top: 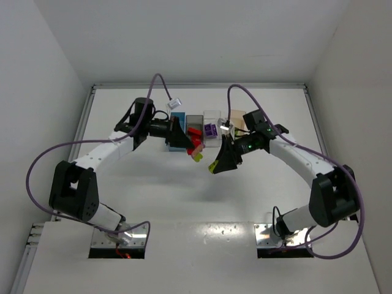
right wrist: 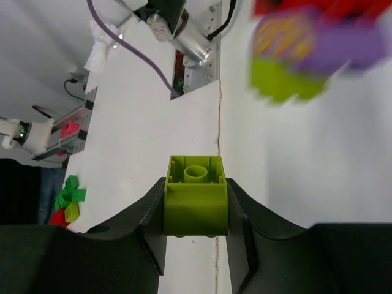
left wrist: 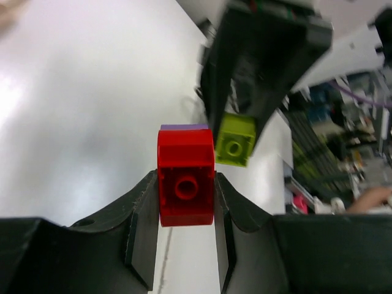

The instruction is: Sort the legos into containers by color

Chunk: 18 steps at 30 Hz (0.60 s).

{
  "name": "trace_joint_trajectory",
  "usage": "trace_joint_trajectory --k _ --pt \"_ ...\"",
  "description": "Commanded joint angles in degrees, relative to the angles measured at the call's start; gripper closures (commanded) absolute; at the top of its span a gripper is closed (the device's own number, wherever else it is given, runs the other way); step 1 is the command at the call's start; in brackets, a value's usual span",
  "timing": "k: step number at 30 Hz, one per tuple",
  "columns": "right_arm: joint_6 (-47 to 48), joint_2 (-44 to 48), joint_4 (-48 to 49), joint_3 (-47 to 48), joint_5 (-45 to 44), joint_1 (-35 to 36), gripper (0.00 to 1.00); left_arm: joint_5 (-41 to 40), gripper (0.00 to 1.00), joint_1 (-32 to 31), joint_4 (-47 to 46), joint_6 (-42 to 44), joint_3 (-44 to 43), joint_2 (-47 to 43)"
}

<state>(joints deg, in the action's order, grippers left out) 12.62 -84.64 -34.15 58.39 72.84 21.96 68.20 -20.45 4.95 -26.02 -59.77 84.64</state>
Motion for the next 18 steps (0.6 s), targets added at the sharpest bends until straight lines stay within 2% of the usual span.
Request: trace_joint_trajectory --k 1,5,8,10,13,16,18 --pt "4.4 4.4 -1.3 -1.9 -1.7 0.0 0.98 -2.8 0.99 3.3 -3.7 0.0 -4.4 -1.5" --pt "4.4 6.8 -0.2 -3.9 -7.2 0.0 0.98 -7.1 0.99 5.5 -4.9 0.0 -4.4 -4.0" --pt "0.4 8.0 6.3 -4.6 -12.3 -1.2 0.98 -11.6 0.99 6.1 -5.4 0.5 -1.2 -8.7" --pt "-5.7 8.0 10.8 -5.2 -17.0 -1.2 0.98 -15.4 0.99 6.1 -3.9 3.1 -0.5 -11.6" --pt "-11.0 8.6 16.2 -4.7 -29.6 -1.2 0.98 -25.0 0.99 6.1 0.0 6.7 0.8 -17.7" --pt "-13.6 6.9 20.0 -2.4 -47.5 -1.7 0.98 -33.3 0.99 6.1 2.8 8.4 2.1 -22.4" --pt "-13.6 4.3 20.7 1.0 -52.5 -1.7 0.98 -36.9 0.99 6.7 3.9 9.1 3.4 -23.6"
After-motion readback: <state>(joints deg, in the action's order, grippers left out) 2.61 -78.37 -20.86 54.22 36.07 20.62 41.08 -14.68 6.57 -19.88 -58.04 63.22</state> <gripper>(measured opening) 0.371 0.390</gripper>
